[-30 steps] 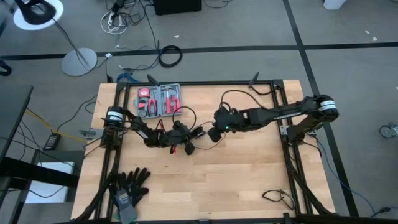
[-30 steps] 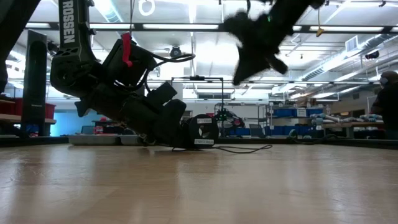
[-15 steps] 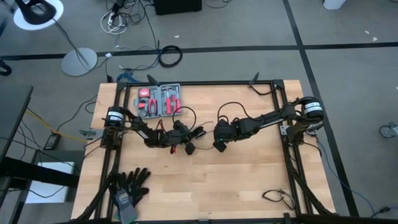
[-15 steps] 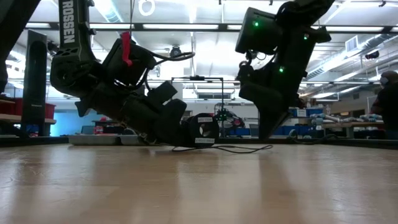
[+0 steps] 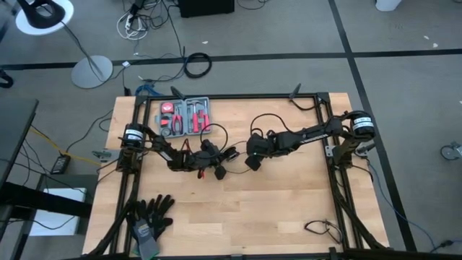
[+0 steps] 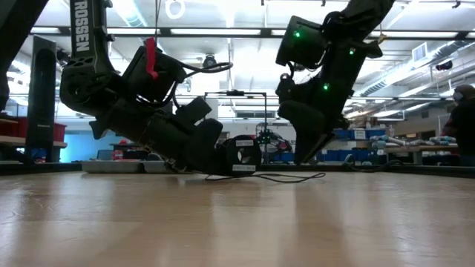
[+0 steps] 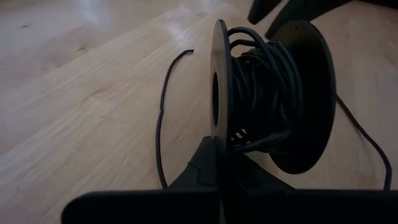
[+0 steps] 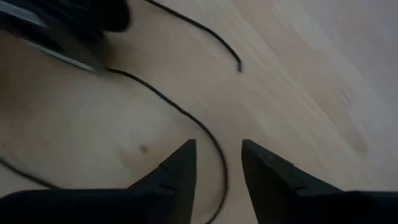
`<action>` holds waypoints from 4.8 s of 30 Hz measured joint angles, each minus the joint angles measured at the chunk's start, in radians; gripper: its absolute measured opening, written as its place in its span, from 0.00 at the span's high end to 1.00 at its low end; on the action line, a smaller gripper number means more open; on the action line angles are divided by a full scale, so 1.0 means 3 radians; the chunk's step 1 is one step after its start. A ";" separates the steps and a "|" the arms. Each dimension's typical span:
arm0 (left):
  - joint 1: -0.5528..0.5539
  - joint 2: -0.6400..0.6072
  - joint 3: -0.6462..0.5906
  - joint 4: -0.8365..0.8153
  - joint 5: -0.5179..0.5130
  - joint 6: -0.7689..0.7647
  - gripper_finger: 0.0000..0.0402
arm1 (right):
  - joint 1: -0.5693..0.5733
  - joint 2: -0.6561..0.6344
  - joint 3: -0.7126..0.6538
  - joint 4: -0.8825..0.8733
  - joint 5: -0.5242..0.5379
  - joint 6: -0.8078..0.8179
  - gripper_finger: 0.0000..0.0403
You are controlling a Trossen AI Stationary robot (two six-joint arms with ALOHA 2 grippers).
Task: Coil cords
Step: Coil the black wire onto the spool
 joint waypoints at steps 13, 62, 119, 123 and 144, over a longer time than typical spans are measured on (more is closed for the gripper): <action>0.0000 0.0000 0.0000 -0.0026 -0.0001 0.0000 1.00 | -0.0061 -0.0023 -0.0576 0.0680 -0.0157 0.0172 0.69; 0.0000 -0.0023 0.0275 -0.0628 0.0085 -0.0017 1.00 | 0.0322 -0.0261 -0.0470 0.1906 -0.0146 -0.0418 1.00; 0.0000 0.0000 0.0256 -0.0475 0.0107 0.0075 1.00 | 0.0484 -0.0022 -0.0462 0.0167 -0.0110 0.1865 0.64; -0.0001 0.0000 0.0256 -0.0462 0.0104 0.0076 1.00 | 0.0485 -0.0030 -0.0466 0.0145 -0.0131 0.1916 0.79; 0.0000 0.0003 0.0254 -0.0404 0.0107 0.0089 1.00 | 0.0598 -0.0354 -0.0210 0.0657 0.0462 0.0884 1.00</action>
